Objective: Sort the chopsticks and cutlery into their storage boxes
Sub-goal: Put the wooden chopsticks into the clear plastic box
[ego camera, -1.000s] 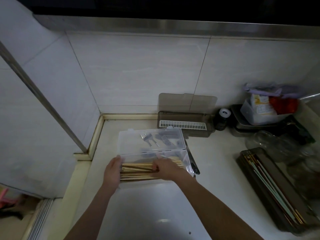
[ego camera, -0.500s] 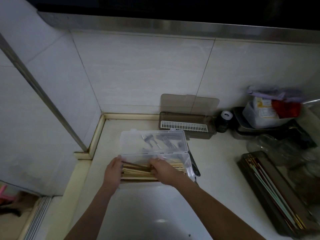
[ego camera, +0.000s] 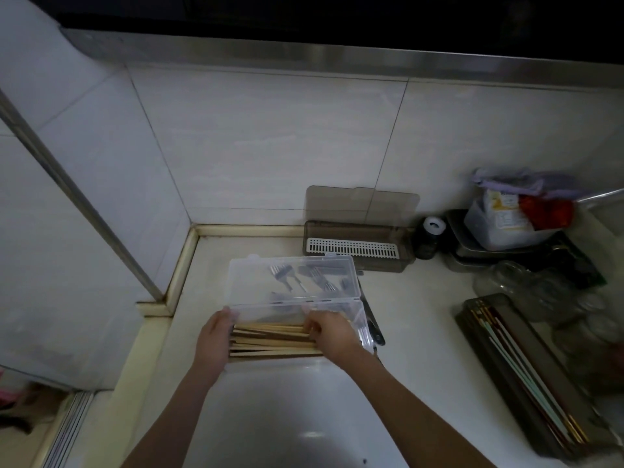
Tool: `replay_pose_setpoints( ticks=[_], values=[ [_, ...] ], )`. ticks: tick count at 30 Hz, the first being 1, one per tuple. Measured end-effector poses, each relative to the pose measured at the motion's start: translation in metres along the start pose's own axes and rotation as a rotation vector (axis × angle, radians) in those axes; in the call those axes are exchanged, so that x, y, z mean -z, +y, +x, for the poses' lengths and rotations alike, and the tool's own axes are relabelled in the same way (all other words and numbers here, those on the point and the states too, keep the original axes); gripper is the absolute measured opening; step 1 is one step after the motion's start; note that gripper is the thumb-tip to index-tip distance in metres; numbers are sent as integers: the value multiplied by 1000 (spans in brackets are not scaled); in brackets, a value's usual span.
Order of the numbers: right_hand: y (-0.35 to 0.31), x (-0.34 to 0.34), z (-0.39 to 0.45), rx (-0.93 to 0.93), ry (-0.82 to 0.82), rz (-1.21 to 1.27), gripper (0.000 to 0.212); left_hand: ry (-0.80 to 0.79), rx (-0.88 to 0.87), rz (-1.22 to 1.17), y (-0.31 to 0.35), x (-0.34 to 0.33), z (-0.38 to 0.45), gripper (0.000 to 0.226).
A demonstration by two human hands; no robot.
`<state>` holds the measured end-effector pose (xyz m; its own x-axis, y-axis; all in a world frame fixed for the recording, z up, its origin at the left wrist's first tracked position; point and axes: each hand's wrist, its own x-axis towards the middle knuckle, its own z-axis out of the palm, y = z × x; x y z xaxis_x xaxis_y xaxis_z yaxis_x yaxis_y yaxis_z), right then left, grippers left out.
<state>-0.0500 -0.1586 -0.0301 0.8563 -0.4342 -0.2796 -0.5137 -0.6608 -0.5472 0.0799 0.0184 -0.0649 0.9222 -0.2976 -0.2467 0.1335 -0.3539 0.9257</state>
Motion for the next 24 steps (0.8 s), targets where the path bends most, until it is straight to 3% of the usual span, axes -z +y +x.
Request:
replay_pose_setpoints(
  ticks=[4, 6, 8, 10, 11, 13, 16, 19, 24],
  values=[
    [2, 7, -2, -29, 28, 66, 13, -12, 23, -18, 3, 0, -2, 29],
    [3, 15, -12, -24, 189, 89, 12, -14, 32, 6, 1, 0, 0, 30],
    [12, 18, -27, -34, 450, 67, 15, -11, 34, 47, -2, 1, 2, 30],
    [28, 17, -41, -151, 653, 13, 19, 5, -12, 166, -5, 2, 4, 32],
    [35, 16, -47, -252, 640, 2, 21, 29, -50, 263, -5, 2, 3, 35],
    [46, 12, -50, -434, 418, 60, 27, 91, -106, 465, -3, 2, 1, 43],
    [45, 16, -48, -435, 180, 40, 38, 130, -132, 684, 2, 1, -1, 53],
    [41, 22, -49, -381, 192, -99, 32, 153, -155, 743, 9, 0, -4, 55],
    [54, 27, -77, -380, 303, -24, 25, 122, -360, 727, 54, -10, -5, 50]
  ],
)
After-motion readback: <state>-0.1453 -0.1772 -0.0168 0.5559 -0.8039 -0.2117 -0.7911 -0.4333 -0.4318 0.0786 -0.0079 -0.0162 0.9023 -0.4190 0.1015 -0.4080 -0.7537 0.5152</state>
